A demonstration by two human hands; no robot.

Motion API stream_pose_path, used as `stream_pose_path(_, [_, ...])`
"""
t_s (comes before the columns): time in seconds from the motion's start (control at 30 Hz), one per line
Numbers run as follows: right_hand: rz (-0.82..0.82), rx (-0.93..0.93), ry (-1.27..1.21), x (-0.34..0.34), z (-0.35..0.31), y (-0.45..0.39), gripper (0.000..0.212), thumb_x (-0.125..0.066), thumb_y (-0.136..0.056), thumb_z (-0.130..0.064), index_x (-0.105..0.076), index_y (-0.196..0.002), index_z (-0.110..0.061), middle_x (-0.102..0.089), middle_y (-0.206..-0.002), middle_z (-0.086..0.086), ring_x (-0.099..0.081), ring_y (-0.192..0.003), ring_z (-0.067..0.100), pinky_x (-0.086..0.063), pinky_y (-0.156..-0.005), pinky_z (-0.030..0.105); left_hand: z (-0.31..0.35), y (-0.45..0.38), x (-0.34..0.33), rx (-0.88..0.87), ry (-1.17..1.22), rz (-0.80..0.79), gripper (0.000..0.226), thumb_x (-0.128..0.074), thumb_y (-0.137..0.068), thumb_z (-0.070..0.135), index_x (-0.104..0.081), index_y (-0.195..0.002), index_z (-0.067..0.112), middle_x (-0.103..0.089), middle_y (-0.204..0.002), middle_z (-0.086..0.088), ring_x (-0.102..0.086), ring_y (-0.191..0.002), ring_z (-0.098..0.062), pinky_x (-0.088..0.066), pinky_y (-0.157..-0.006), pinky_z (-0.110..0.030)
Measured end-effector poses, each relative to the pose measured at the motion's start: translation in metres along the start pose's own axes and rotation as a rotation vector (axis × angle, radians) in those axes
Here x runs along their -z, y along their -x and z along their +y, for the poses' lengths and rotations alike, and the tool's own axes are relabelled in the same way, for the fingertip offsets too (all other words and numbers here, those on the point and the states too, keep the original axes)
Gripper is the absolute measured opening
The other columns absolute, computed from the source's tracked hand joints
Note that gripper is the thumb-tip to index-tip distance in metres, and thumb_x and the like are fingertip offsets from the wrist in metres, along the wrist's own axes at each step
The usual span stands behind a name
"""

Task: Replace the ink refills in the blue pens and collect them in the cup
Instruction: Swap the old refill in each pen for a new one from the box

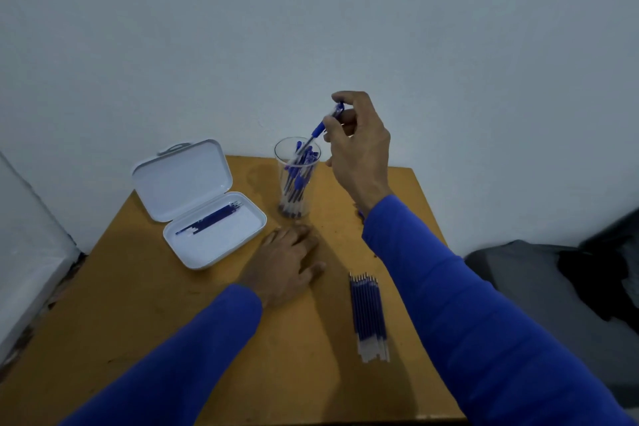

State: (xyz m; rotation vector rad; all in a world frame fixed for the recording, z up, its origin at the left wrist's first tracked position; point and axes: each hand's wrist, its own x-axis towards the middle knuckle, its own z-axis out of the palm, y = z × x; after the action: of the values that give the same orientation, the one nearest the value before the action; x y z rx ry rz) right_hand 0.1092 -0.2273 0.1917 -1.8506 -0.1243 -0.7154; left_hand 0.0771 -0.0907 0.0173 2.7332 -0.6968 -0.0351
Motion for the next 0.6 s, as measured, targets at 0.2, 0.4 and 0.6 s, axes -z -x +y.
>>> stream_pose_path(0.2, [0.051,0.031,0.019,-0.009,0.011,-0.006,0.02,-0.061,-0.098,-0.008,-0.061,-0.113,-0.02,-0.066,-0.091,-0.002,-0.066,-0.08,0.014,-0.059,-0.068,0.028,-0.004,0.0,-0.004,0.003,0.023,0.014,0.066,-0.035,-0.099,0.066,-0.032,-0.156,0.034,-0.017,-0.166,0.009,-0.011,-0.153,-0.016,-0.006,-0.124,-0.039])
stream_pose_path(0.4, [-0.251,0.088,0.366,-0.025,0.034,-0.01,0.022,-0.06,-0.1,-0.016,-0.07,-0.12,-0.015,-0.07,-0.11,0.001,-0.064,-0.097,0.013,-0.055,-0.084,0.026,-0.003,0.002,-0.002,-0.001,0.014,0.018,0.065,-0.035,-0.099,0.065,-0.033,-0.155,0.033,-0.017,-0.167,0.009,-0.011,-0.153,-0.014,-0.006,-0.125,-0.039])
stream_pose_path(0.6, [-0.387,0.015,0.472,-0.032,0.042,-0.014,0.023,-0.063,-0.098,-0.016,-0.07,-0.121,-0.014,-0.071,-0.114,0.004,-0.067,-0.1,0.018,-0.058,-0.085,0.033,-0.003,0.001,-0.003,0.01,0.008,0.002,0.065,-0.034,-0.1,0.066,-0.034,-0.155,0.032,-0.016,-0.167,0.009,-0.01,-0.153,-0.015,-0.006,-0.126,-0.04])
